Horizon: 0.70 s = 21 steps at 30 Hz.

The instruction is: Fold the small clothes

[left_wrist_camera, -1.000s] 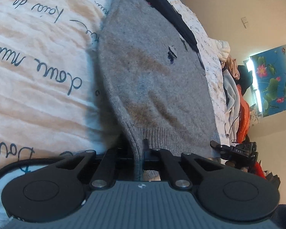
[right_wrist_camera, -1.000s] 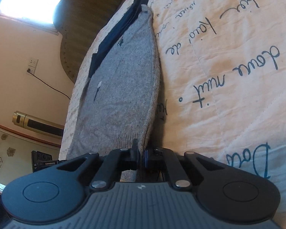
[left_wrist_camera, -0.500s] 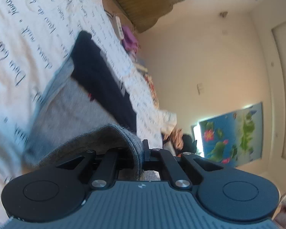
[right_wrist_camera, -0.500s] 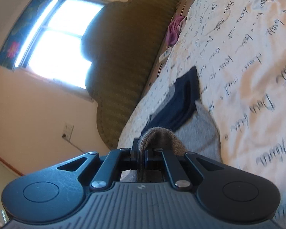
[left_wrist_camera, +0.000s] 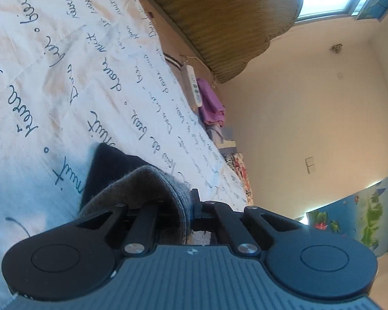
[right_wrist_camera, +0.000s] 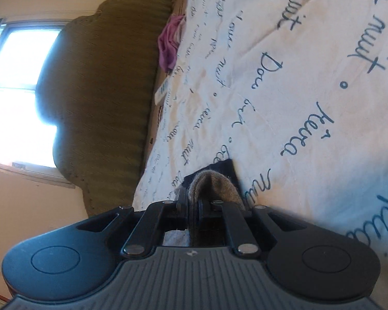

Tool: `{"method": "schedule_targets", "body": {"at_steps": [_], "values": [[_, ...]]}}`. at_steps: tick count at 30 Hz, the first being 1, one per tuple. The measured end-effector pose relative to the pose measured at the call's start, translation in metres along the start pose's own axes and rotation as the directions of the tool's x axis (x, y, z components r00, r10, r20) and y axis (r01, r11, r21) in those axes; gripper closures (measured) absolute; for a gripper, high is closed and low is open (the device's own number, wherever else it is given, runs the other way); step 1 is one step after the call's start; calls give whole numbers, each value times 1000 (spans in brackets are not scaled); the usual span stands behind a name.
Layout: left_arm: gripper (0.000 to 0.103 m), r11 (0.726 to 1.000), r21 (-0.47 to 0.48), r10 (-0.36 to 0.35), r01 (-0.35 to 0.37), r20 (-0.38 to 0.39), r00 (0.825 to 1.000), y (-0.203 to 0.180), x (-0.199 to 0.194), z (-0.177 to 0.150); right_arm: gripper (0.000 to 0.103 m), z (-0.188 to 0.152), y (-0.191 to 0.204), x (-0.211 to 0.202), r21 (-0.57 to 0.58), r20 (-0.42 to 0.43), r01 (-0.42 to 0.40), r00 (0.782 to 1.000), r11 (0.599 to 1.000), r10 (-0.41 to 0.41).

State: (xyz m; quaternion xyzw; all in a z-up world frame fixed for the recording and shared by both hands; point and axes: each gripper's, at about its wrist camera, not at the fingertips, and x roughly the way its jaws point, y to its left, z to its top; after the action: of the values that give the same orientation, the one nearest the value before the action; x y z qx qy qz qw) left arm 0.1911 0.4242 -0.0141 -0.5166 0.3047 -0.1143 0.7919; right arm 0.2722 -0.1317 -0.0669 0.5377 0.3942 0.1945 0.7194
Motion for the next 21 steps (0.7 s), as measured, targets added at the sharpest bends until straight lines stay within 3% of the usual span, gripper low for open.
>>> {"method": "schedule_targets", "body": {"at_steps": [1, 2, 3, 4, 5, 7, 8, 11, 15, 18, 21], "values": [[94, 1000, -6, 11, -11, 5, 1000, 6, 6, 2, 78, 3, -2, 6, 8, -12, -1, 1000, 1000, 1], [94, 1000, -16, 19, -19, 15, 1000, 10, 9, 4, 55, 5, -3, 8, 11, -3, -31, 1000, 999, 31], [91, 999, -31, 11, -10, 31, 999, 15, 10, 7, 44, 6, -2, 5, 7, 24, -67, 997, 998, 67], [77, 999, -43, -4, 6, 53, 999, 18, 8, 9, 27, 3, 2, -2, -12, 66, -98, 993, 995, 99], [65, 998, -55, -10, 15, 92, 996, 20, 3, 11, 17, 2, 7, -8, -38, 91, -99, 991, 994, 102], [11, 998, -63, -2, 14, 182, 983, 21, -13, 9, 17, -4, 16, -18, -91, 89, -74, 993, 993, 82], [5, 998, -62, 15, -2, 219, 976, 20, -23, 6, 17, -9, 19, -24, -115, 71, -64, 995, 991, 73], [6, 1000, -21, 25, -21, 221, 975, 16, -51, -7, 17, -38, 21, -54, -177, 43, -46, 998, 983, 55], [6, 997, 53, 46, -59, 210, 977, 7, -97, -49, 17, -87, 12, -108, -201, 38, -59, 997, 978, 68], [6, 991, 92, 66, -94, 267, 961, 2, -142, -84, 17, -118, 7, -147, -216, 66, -24, 997, 976, 39], [6, 993, 43, 89, -112, 357, 930, 6, -187, -102, 17, -142, 6, -190, -234, 82, 10, 997, 972, 10]]}}
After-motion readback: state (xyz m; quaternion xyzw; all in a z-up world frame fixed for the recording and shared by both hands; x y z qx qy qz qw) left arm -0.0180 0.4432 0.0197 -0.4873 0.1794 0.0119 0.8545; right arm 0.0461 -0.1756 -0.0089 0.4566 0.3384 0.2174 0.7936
